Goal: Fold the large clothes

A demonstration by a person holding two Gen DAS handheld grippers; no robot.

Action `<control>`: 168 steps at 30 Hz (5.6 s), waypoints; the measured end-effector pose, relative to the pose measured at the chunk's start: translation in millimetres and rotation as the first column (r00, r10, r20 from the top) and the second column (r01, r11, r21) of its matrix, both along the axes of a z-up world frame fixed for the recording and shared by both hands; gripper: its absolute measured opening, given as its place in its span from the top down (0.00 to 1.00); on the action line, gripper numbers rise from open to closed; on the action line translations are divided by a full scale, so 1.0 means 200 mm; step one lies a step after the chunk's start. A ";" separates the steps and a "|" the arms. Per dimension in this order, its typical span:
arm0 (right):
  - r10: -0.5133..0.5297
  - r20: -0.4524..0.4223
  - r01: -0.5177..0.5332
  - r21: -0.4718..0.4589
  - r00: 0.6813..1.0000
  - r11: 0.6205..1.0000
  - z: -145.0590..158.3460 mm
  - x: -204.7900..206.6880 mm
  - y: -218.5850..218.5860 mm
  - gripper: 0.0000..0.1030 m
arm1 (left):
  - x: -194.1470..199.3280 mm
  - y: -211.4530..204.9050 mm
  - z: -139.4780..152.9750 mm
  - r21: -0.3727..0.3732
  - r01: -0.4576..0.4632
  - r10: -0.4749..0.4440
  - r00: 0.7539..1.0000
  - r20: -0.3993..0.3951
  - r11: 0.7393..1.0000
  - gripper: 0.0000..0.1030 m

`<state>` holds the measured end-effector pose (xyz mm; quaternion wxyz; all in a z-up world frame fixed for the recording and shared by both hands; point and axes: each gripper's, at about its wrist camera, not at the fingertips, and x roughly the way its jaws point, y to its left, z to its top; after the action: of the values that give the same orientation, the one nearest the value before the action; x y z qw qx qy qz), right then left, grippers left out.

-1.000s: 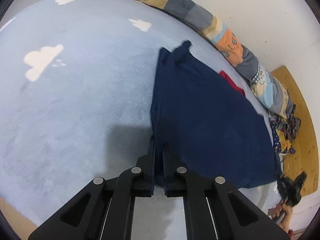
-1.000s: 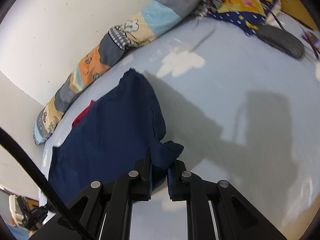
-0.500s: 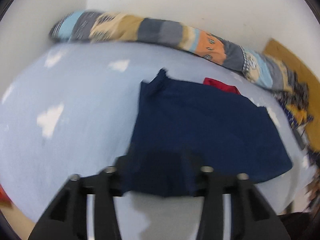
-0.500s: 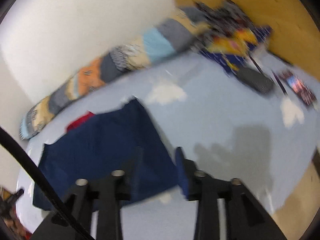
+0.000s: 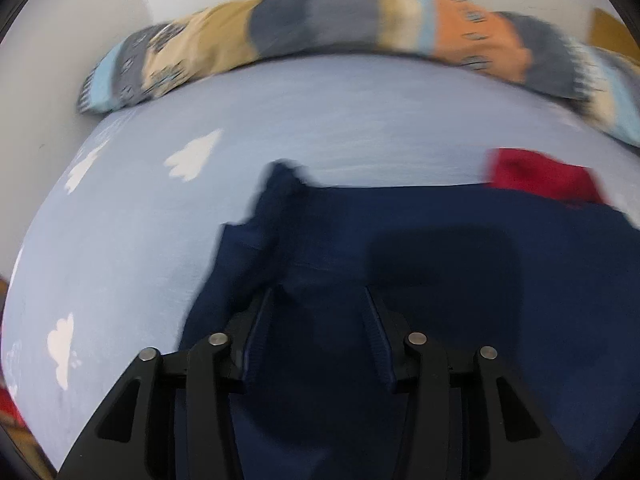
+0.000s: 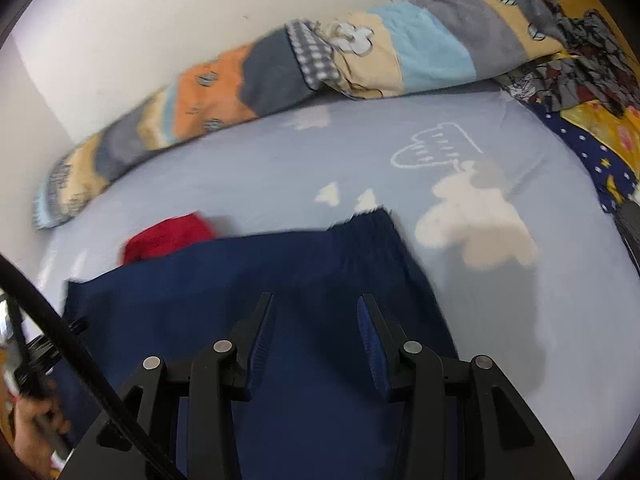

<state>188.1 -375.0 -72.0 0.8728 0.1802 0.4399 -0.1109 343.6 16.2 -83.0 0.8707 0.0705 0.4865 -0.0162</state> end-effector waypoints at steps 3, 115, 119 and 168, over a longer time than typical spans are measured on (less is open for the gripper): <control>-0.008 -0.093 0.012 0.051 0.996 0.999 -0.21 0.16 -0.11 0.55 | 0.02 0.11 -0.07 -0.085 0.000 0.000 1.000 0.000 0.996 0.53; 0.330 -0.157 -0.330 0.028 0.931 0.944 -0.22 -0.63 0.82 0.01 | -1.26 -0.24 0.26 -0.053 0.190 -0.166 0.942 0.291 0.980 0.22; 0.331 -0.160 -0.332 0.024 0.930 0.943 -0.22 -0.62 0.82 0.01 | -1.26 -0.24 0.27 -0.059 0.191 -0.166 0.941 0.294 0.980 0.22; 0.123 0.033 -0.106 0.752 0.992 0.651 -0.40 -0.81 -0.47 0.06 | -1.15 -0.41 0.21 -0.033 0.228 -0.213 0.948 0.237 0.973 0.22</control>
<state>27.0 -468.8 -152.1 0.7209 0.4953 0.4659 0.1342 113.1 -65.1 -40.3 0.9159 0.0996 0.3699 -0.1197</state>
